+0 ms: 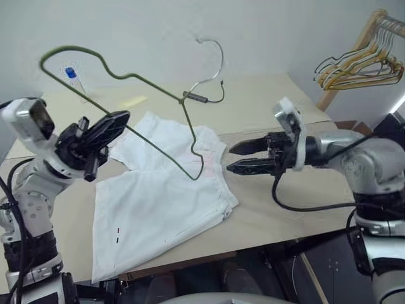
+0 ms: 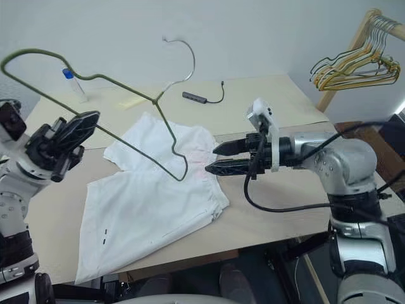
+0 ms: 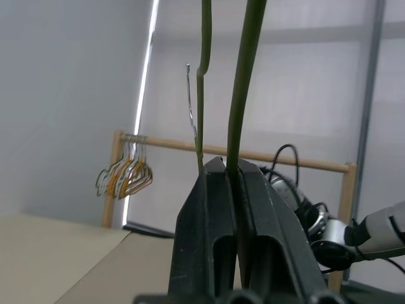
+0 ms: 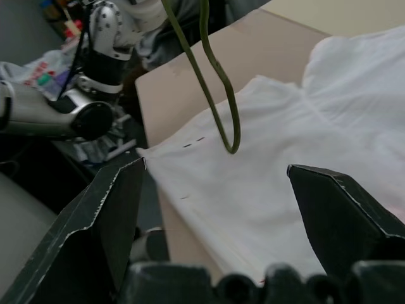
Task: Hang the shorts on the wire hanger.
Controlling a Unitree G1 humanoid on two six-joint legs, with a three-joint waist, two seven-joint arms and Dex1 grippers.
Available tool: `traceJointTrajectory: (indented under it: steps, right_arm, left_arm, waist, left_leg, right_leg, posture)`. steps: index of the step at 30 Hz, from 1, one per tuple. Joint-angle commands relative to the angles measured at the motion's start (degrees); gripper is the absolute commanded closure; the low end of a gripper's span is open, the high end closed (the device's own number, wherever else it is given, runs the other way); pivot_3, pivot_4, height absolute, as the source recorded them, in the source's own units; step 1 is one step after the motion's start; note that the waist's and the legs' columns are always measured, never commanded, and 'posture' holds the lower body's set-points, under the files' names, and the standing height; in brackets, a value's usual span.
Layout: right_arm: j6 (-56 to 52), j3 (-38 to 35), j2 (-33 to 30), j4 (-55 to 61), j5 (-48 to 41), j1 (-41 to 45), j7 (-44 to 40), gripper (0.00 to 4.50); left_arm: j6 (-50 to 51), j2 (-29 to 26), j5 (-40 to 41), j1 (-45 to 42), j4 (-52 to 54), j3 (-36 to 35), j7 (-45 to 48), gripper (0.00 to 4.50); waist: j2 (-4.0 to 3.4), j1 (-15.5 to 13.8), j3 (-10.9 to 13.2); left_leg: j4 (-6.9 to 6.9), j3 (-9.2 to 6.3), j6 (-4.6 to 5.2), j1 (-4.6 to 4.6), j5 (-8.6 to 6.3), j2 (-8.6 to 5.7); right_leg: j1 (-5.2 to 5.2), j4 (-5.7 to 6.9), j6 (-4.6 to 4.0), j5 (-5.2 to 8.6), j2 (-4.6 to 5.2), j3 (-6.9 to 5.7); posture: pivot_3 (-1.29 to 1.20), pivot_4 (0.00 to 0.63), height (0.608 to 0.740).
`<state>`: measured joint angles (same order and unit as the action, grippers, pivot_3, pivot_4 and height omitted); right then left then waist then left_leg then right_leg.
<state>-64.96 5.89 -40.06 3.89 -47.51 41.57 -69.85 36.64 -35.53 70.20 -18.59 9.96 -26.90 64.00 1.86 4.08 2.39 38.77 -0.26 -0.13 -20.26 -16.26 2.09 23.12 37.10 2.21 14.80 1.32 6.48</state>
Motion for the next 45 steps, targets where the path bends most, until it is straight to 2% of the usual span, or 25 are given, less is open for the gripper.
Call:
traceJointTrajectory:
  steps: [1,5,10,19,22,32,33,35,40,45]
  right_arm:
    - [-0.4,3.1,1.3,-2.1,-0.6,2.3,-4.7,0.28]
    - [-0.1,6.6,6.6,-3.4,1.0,5.0,-2.8,0.28]
    - [0.6,7.1,10.4,-6.3,2.5,7.4,-1.7,0.28]
    - [1.6,6.8,11.5,-6.8,3.3,9.0,-3.7,0.28]
    - [2.2,6.8,11.7,-6.8,3.5,8.9,-3.7,0.84]
    - [3.0,6.5,12.2,-7.2,4.3,8.9,-3.2,4.3]
    - [2.9,6.4,12.3,-7.3,4.3,8.9,-3.2,4.47]
    - [3.0,6.4,12.3,-7.4,4.5,8.9,-3.3,4.47]
    - [2.6,4.9,13.2,-7.2,3.7,8.4,-2.3,4.5]
    - [1.1,0.7,14.6,-7.0,1.2,8.1,0.8,4.5]
  left_arm:
    - [-0.1,-0.2,2.8,-2.2,-0.7,-1.8,1.4,4.5]
    - [-0.3,0.7,3.0,-2.8,-0.1,-0.5,2.0,4.5]
    - [-0.1,2.1,3.1,-4.0,-0.7,0.5,1.7,4.5]
    - [-0.4,2.9,2.3,-4.6,-1.7,1.3,2.4,4.5]
    - [-0.3,2.8,2.1,-4.5,-1.8,1.4,2.5,4.5]
    - [-0.8,3.0,1.1,-3.8,-1.7,1.8,2.3,4.5]
    - [-1.1,3.1,0.7,-3.6,-1.7,1.9,2.4,4.5]
    - [-1.6,3.2,0.0,-3.5,-2.0,2.0,2.5,4.5]
    - [-2.0,3.2,-1.8,-2.2,-2.0,2.9,3.3,3.2]
    - [-2.2,2.1,-9.0,-0.9,-4.0,6.4,0.2,1.6]
  waist:
    - [0.0,0.0,0.0]
    - [-0.01,0.3,0.0]
    - [-0.03,-0.2,0.0]
    - [-0.05,0.2,0.0]
    - [-0.05,0.3,0.0]
    - [-0.07,0.3,0.0]
    - [-0.08,0.3,0.0]
    - [-0.08,0.3,0.1]
    - [-0.09,0.3,0.1]
    - [-0.09,0.2,0.1]
  left_leg:
    - [0.0,0.0,0.01,-0.01,0.0,0.0]
    - [0.0,0.02,0.02,-0.06,-0.01,0.0]
    - [0.02,-0.01,0.01,-0.09,-0.01,-0.01]
    - [0.04,-0.02,0.01,-0.16,-0.01,-0.02]
    - [0.04,-0.01,0.01,-0.15,-0.01,-0.02]
    - [0.04,-0.02,0.01,-0.16,-0.01,-0.02]
    - [0.04,-0.02,0.01,-0.16,-0.01,-0.02]
    - [0.04,-0.03,0.01,-0.16,-0.01,-0.01]
    - [0.04,-0.03,0.01,-0.17,-0.01,-0.02]
    - [0.04,-0.04,0.01,-0.16,-0.01,-0.02]
  right_leg:
    - [0.0,0.0,0.01,0.0,0.0,0.01]
    - [0.06,0.0,0.01,-0.02,0.01,0.06]
    - [0.07,0.02,-0.08,-0.11,0.02,0.0]
    - [0.11,0.01,-0.17,-0.19,0.06,-0.03]
    - [0.11,0.01,-0.16,-0.18,0.06,-0.02]
    - [0.11,0.01,-0.16,-0.18,0.06,-0.03]
    - [0.11,0.01,-0.15,-0.18,0.06,-0.03]
    - [0.11,0.01,-0.15,-0.18,0.04,-0.04]
    - [0.11,0.01,-0.16,-0.19,0.05,-0.04]
    - [0.11,0.01,-0.16,-0.19,0.05,-0.05]
  posture:
    - [0.0,0.0,0.74]
    - [-0.01,0.0,0.74]
    - [-0.01,0.0,0.74]
    - [-0.02,0.0,0.74]
    - [-0.02,0.0,0.74]
    - [-0.02,0.0,0.74]
    - [-0.02,0.0,0.74]
    - [-0.02,0.0,0.74]
    - [-0.02,0.0,0.74]
    - [-0.01,0.0,0.74]
